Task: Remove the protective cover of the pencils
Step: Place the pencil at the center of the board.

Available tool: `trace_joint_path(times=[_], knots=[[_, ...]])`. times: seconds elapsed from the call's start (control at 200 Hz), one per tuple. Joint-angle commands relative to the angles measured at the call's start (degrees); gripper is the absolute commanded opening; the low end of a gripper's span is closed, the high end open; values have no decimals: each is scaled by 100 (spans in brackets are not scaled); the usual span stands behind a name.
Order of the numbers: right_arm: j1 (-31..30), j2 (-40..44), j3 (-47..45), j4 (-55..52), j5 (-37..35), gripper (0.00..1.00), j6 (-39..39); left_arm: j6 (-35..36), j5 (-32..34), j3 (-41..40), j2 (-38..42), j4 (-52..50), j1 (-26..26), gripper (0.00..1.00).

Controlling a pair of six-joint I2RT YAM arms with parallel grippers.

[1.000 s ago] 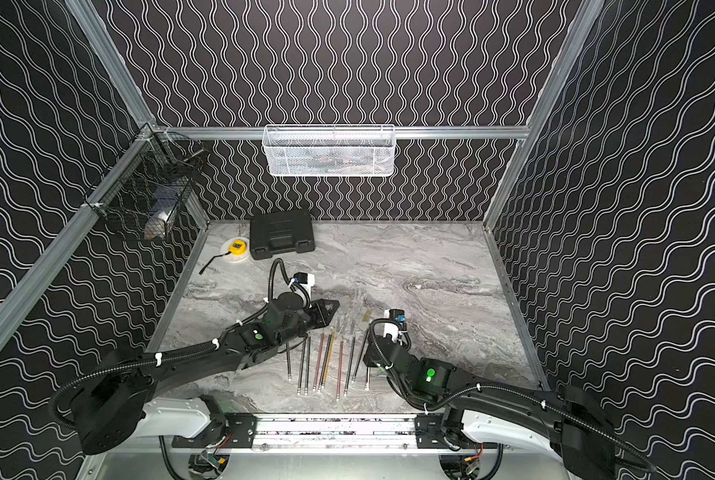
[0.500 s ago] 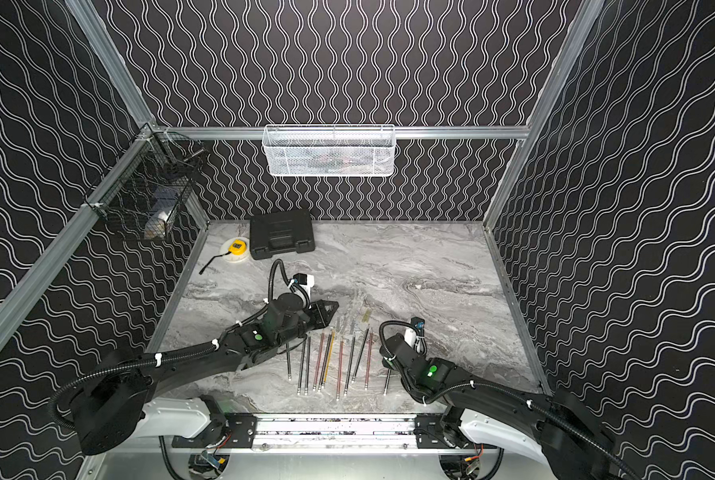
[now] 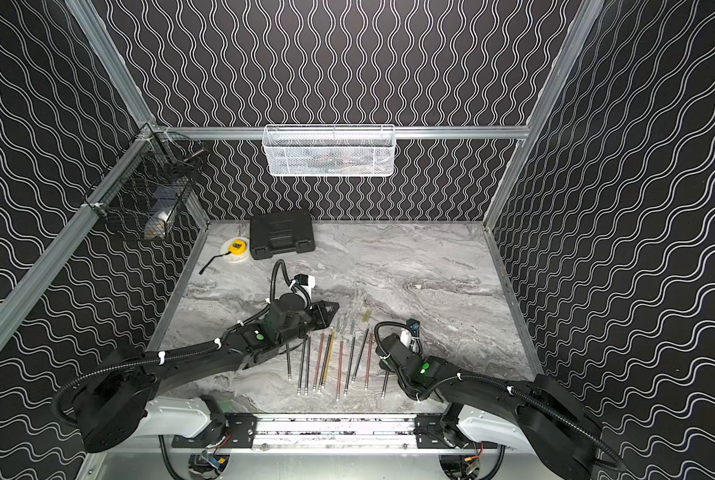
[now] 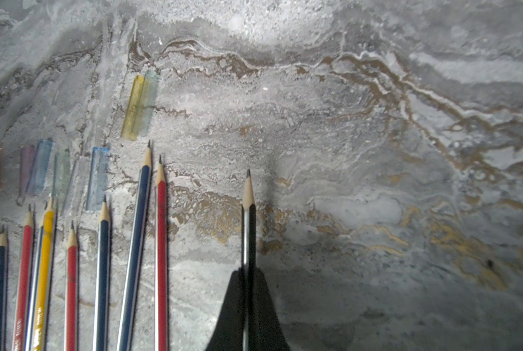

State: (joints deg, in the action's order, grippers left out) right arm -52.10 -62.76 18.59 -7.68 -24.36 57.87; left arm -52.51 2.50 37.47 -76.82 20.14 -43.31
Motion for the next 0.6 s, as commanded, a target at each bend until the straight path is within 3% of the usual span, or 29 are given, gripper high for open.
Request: trace_joint_path(times=[0.0, 0.595], knots=[[13, -25, 46, 165, 40, 0, 35, 30, 4, 26, -4, 121, 3, 9], [365, -1490, 624, 651, 787, 1, -223, 89, 8, 102, 23, -6, 5, 8]])
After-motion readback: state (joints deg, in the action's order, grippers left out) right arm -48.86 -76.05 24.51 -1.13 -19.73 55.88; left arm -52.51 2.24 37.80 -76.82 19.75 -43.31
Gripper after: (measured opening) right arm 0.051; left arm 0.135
